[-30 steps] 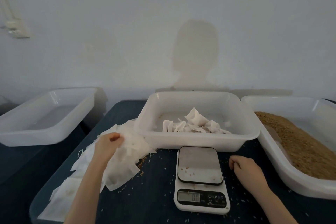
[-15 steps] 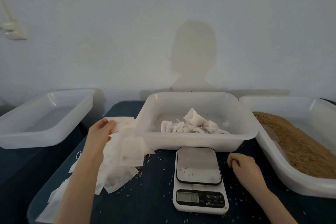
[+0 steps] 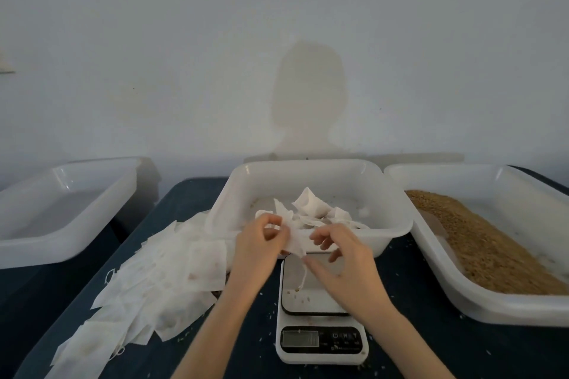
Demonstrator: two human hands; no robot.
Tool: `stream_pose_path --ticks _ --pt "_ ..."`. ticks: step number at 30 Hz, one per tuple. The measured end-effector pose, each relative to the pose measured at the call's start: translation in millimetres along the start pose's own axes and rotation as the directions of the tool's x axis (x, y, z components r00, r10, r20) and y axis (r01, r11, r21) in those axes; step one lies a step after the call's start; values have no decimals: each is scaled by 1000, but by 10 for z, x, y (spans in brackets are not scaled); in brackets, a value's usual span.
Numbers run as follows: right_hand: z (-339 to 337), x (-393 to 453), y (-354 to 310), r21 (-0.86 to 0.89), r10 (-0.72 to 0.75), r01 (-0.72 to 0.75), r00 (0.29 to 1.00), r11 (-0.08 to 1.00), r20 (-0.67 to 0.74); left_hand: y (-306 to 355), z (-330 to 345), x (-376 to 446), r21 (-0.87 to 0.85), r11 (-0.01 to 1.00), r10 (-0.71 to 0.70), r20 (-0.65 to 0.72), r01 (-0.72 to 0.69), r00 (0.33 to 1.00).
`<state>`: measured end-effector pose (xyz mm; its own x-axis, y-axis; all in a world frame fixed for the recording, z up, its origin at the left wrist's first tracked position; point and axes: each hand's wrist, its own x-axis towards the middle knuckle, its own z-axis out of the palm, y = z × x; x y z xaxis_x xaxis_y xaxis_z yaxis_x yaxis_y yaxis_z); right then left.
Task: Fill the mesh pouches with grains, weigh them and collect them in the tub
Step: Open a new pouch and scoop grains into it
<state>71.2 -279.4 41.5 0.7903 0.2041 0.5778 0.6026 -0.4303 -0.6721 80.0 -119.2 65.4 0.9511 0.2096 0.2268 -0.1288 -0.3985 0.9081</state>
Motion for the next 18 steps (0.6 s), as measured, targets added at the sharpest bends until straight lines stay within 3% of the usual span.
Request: stream_pose_path --ticks 10,14,18 --pt "25 -79 237 -99 125 -133 988 986 -85 -10 390 -27 -13 1000 -19 65 20 998" --pt "-17 -82 285 -167 98 -107 993 980 -62 -4 449 -13 -53 997 -46 81 51 996" --pt "-61 -68 304 -116 125 -130 991 985 -56 -2 468 -12 -88 994 -55 165 70 985"
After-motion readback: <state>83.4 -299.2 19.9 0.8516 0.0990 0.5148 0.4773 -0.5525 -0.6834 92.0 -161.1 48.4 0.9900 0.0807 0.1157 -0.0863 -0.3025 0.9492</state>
